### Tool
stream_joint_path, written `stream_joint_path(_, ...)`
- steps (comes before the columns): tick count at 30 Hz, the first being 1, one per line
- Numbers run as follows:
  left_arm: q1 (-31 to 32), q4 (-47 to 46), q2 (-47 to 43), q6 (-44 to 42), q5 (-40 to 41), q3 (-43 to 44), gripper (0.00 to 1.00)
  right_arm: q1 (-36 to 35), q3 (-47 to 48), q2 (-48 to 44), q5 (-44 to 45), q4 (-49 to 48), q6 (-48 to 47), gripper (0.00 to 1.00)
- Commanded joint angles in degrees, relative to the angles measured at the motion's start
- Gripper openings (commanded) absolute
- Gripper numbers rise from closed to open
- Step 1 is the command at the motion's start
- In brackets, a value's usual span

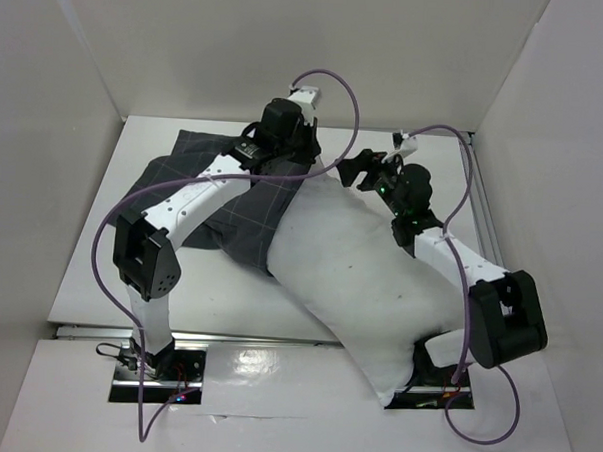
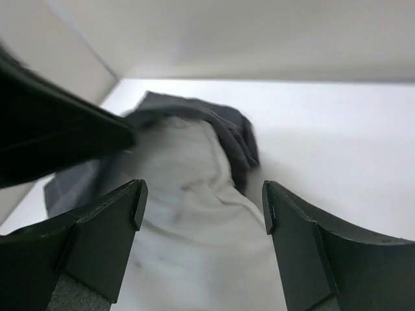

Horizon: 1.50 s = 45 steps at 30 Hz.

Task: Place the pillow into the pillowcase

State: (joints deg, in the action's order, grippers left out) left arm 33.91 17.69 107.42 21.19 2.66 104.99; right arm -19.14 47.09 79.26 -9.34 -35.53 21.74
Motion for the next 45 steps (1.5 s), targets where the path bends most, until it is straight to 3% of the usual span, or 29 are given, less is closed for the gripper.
stream_joint_path(1, 0.4, -4.9, -3.3, -0.4, -2.0, 0.3, 0.0, 2.2, 3.1, 1.9, -2.9, 8.6, 0.8, 0.83)
stream_joint_path(10, 0.4, -3.7, -1.9, -1.4, -2.6, 2.8, 0.0, 1.7, 14.2, 17.1, -26.4, 3.8, -1.8, 0.79)
stream_joint_path(14, -0.2, -3.1, -0.7, -2.5, -3.1, 4.3, 0.0, -1.6, 19.0, 23.6, -26.9, 8.1, -4.3, 0.71)
stream_joint_path(15, -0.2, -3.1, -0.7, -3.2, -3.6, 4.9, 0.0, -1.6, 19.6, 25.6, -28.7, 8.1, -5.0, 0.37)
stream_joint_path(17, -0.2, -3.1, 0.3, -3.8, -3.6, 6.1, 0.0, -1.6, 19.1, 26.2, -32.7, 6.6, -4.1, 0.0)
stream_joint_path(20, -0.2, -1.5, 1.8, -4.3, -3.6, 9.3, 0.0, -1.6, 11.4, 21.2, -36.4, -5.1, 0.0, 0.0)
stream_joint_path(21, -0.2, -1.0, 2.4, -4.3, -4.1, 10.2, 0.0, -1.6, 9.1, 16.6, -36.4, -13.2, 0.8, 0.0)
stream_joint_path(25, 0.5, 0.3, 3.9, -4.3, -8.4, 14.6, 0.0, -1.6, 4.8, 10.4, -40.5, -19.8, 3.8, 0.0)
stream_joint_path(29, 4.1, 3.0, 5.0, -6.2, -8.9, 18.7, 0.0, -2.9, 2.4, 12.8, -44.4, -29.6, 11.5, 0.0)
stream_joint_path(32, 7.0, 4.1, 4.7, -7.0, -11.4, 18.2, 0.0, -3.7, -0.2, 19.2, -40.6, -39.5, 17.5, 0.0)
stream_joint_path(35, 9.1, 2.7, 0.1, -8.5, -17.8, 11.2, 0.0, -1.2, 0.4, 27.8, -38.8, -49.4, 26.6, 0.0)
stream_joint_path(39, 12.8, 1.4, -6.5, -10.5, -24.2, 0.9, 0.0, 2.2, 2.6, 40.0, -37.4, -72.8, 44.5, 0.0)
stream_joint_path(41, 15.5, 0.2, -9.3, -10.5, -25.3, -8.6, 0.0, 3.1, 4.1, 42.2, -37.4, -72.8, 47.3, 0.0)
stream_joint_path(44, 18.3, -2.5, -15.0, -8.7, -24.5, -19.1, 0.0, 4.5, -0.6, 36.8, -32.9, -71.7, 43.3, 0.0)
stream_joint_path(45, 18.3, -3.5, -16.6, -6.1, -24.5, -26.2, 0.0, 5.3, -3.4, 34.6, -29.0, -69.3, 40.1, 0.0)
